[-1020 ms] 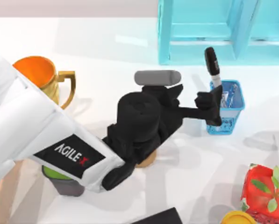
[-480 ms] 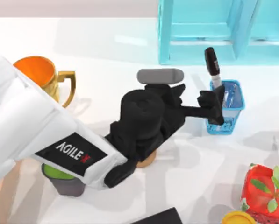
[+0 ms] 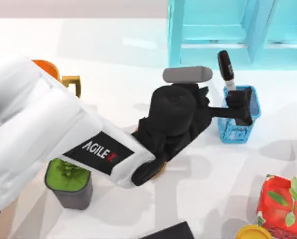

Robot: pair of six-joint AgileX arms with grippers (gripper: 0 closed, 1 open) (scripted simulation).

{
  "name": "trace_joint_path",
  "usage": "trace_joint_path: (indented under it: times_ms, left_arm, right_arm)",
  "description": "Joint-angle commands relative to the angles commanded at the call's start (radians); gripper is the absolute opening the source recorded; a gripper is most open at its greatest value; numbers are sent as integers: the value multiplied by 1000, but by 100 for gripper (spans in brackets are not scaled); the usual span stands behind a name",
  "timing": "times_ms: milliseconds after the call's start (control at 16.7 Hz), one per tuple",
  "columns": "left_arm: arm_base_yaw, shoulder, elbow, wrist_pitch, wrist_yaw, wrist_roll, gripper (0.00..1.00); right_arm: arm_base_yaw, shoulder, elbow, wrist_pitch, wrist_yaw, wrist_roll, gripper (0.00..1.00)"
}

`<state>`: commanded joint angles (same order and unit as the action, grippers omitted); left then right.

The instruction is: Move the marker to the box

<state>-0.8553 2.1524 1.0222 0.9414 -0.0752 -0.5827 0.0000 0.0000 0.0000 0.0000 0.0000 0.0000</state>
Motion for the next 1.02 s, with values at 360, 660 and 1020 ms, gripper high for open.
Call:
trace_joint_path:
  times_ms: [360,660,1020]
  left_arm:
    - [2,111,154,-41,4,0,100]
    - [10,198,246,-45,14,1,100]
    - [18,231,271,-39,20,1,100]
  right_arm:
    - [0,0,0,0,0,0,100]
    - [0,0,0,0,0,0,100]
    - [0,0,0,0,0,0,100]
